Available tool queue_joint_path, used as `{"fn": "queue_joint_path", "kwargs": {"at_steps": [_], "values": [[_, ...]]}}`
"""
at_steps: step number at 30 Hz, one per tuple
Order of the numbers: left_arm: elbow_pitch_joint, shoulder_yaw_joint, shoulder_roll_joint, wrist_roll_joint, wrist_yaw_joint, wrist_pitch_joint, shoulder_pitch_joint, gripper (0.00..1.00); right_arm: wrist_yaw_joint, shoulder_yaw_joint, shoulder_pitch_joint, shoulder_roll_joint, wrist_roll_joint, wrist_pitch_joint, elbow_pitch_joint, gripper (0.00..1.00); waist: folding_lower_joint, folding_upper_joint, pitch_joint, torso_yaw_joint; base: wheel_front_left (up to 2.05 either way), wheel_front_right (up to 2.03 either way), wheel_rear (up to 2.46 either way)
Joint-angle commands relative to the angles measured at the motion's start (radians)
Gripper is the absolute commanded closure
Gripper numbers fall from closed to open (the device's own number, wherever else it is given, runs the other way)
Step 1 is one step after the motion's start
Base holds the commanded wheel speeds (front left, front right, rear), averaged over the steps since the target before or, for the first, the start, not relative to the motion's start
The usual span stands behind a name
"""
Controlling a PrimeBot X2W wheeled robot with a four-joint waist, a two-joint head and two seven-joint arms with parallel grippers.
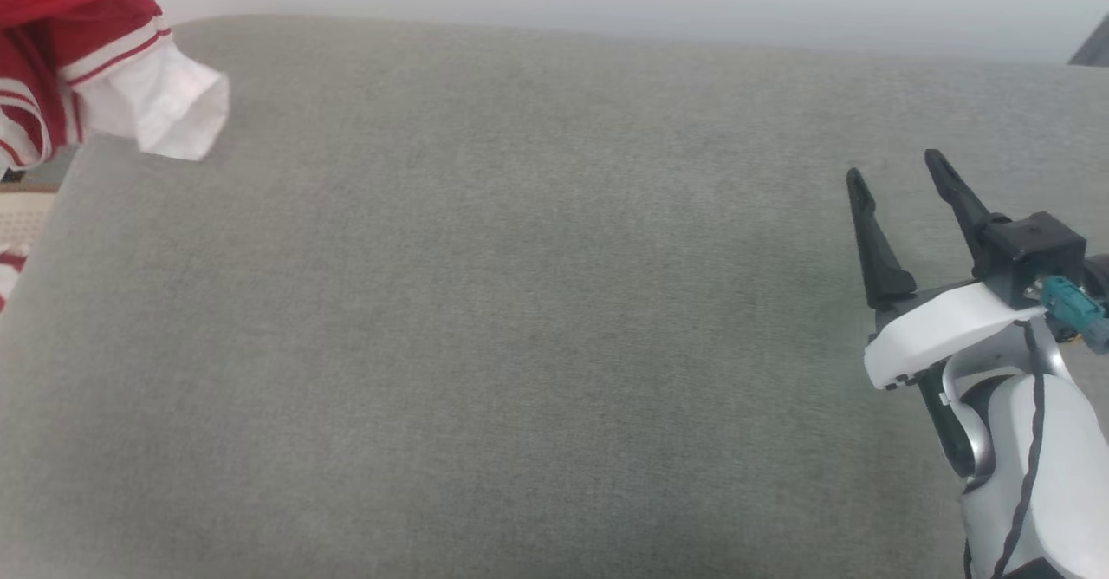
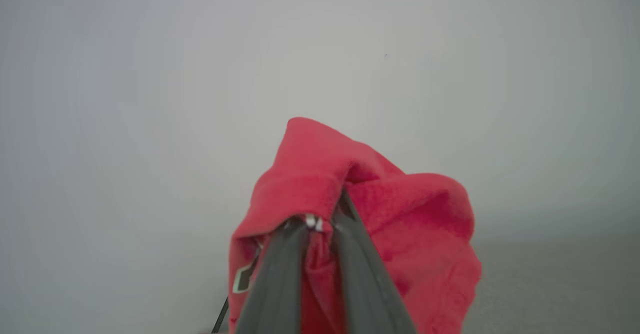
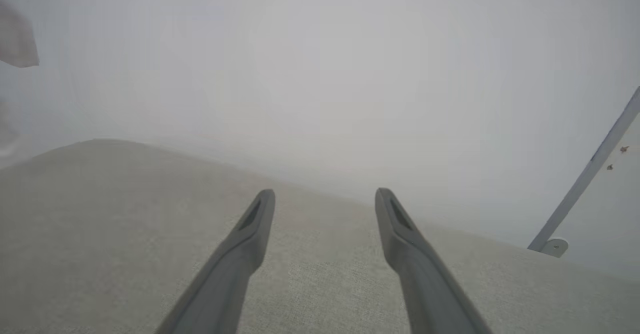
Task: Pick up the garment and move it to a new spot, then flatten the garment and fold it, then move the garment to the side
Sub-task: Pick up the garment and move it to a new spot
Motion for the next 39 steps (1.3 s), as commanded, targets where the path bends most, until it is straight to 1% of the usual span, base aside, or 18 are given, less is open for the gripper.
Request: {"fn": "queue_joint_path", "kwargs": {"at_steps": [1,4,5,8,14,17,21,26,30,33,39], "values": [[-0.1,0.003,0.005,-0.018,0.023,0.046,0.039,1.0,0.0,-0.01,0.007,0.005,0.005,-0.012,0.003,0.0,0.0,0.0,-0.013,-0.023,0.0,0.0,0.0],[-0.254,0.004,0.017,-0.029,0.059,0.123,0.091,1.0,0.0,-0.028,0.005,0.011,0.0,-0.016,0.003,0.0,0.0,0.0,-0.02,-0.056,0.0,0.0,0.0],[-0.254,0.004,0.017,-0.029,0.059,0.123,0.091,1.0,0.0,-0.028,0.005,0.011,0.0,-0.016,0.003,0.0,0.0,0.0,-0.02,-0.056,0.0,0.0,0.0],[-0.401,0.0,0.021,-0.04,0.091,0.194,0.141,1.0,0.0,-0.045,0.0,0.01,-0.002,-0.022,0.005,0.0,0.0,0.0,-0.02,-0.096,0.0,0.0,0.0],[-0.641,-0.032,0.007,-0.053,0.15,0.305,0.221,1.0,0.0,-0.093,-0.002,0.016,-0.003,-0.037,0.007,0.0,0.0,0.0,-0.009,-0.183,0.0,0.0,0.0],[-0.72,-0.067,-0.011,-0.052,0.175,0.353,0.258,1.0,0.0,-0.117,0.003,0.02,-0.005,-0.046,0.011,0.0,0.0,0.0,-0.001,-0.223,0.0,0.0,0.0],[-0.783,-0.134,-0.043,-0.04,0.204,0.408,0.312,1.0,0.0,-0.135,0.014,0.037,-0.013,-0.056,0.018,0.0,0.0,0.0,0.011,-0.27,0.0,0.0,0.0],[-0.778,-0.216,-0.105,-0.047,0.237,0.433,0.406,1.0,0.0,-0.139,0.022,0.058,-0.009,-0.076,0.048,0.0,0.0,0.0,0.028,-0.314,0.0,0.0,0.0],[-0.71,-0.27,-0.151,-0.058,0.248,0.425,0.478,1.0,0.0,-0.128,0.013,0.07,-0.001,-0.096,0.084,0.0,0.0,0.0,0.043,-0.339,0.0,0.0,0.0],[-0.626,-0.3,-0.181,-0.075,0.239,0.41,0.518,1.0,0.0,-0.124,0.003,0.075,0.001,-0.11,0.109,0.0,0.0,0.0,0.052,-0.349,0.0,0.0,0.0],[-0.42,-0.351,-0.223,-0.083,0.189,0.36,0.55,1.0,0.0,-0.11,-0.017,0.084,0.001,-0.13,0.153,0.0,0.0,0.0,0.065,-0.359,0.0,0.0,0.0]]}}
